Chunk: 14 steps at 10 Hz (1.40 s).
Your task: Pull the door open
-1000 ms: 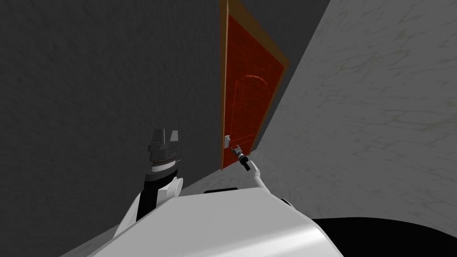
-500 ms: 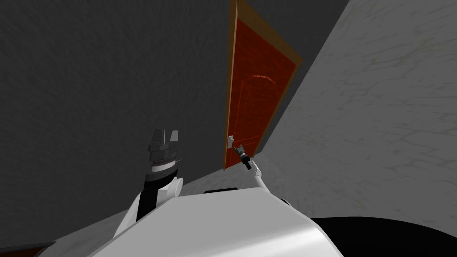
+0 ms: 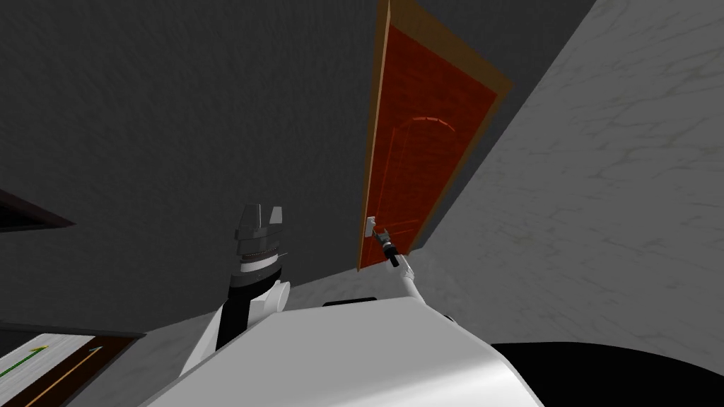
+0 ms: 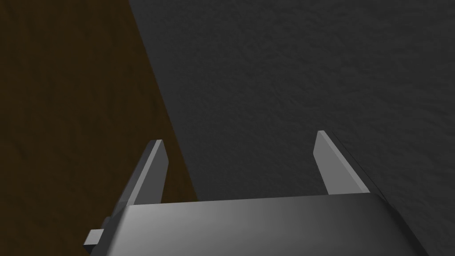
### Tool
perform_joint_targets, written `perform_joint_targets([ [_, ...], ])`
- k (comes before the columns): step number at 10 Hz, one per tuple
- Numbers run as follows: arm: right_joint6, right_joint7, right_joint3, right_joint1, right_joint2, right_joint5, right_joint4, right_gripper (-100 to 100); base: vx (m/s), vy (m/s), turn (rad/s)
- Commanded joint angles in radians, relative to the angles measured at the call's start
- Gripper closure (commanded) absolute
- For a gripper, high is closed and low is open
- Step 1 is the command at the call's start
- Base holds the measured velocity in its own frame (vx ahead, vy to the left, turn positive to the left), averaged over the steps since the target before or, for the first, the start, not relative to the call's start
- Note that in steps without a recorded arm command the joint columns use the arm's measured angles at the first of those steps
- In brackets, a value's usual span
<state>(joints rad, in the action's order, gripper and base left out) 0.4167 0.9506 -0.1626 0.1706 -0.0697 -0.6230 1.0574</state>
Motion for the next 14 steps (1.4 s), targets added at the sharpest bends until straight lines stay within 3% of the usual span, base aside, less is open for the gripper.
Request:
perform_joint_targets([
  [1, 0.000, 0.026, -0.034, 0.017, 0.015, 0.006, -0.023, -100, 0.046, -0.056, 0.181],
  [3, -0.005, 0.059, -0.071, 0.041, 0.046, 0.012, -0.042, -100, 0.059, -0.070, 0.233],
  [5, -0.006, 0.081, -0.085, 0.069, 0.079, 0.014, -0.052, -100, 0.157, -0.071, 0.242],
  [6, -0.005, 0.075, -0.082, 0.061, 0.071, 0.014, -0.050, -100, 0.081, -0.022, 0.029],
  [7, -0.005, 0.075, -0.082, 0.061, 0.071, 0.014, -0.050, 100, -0.013, 0.003, -0.015],
  [12, -0.005, 0.075, -0.082, 0.061, 0.071, 0.014, -0.050, 100, -0.014, 0.006, -0.001],
  [14, -0.007, 0.020, -0.075, 0.044, 0.060, 0.055, -0.044, 100, -0.079, -0.009, 0.046],
])
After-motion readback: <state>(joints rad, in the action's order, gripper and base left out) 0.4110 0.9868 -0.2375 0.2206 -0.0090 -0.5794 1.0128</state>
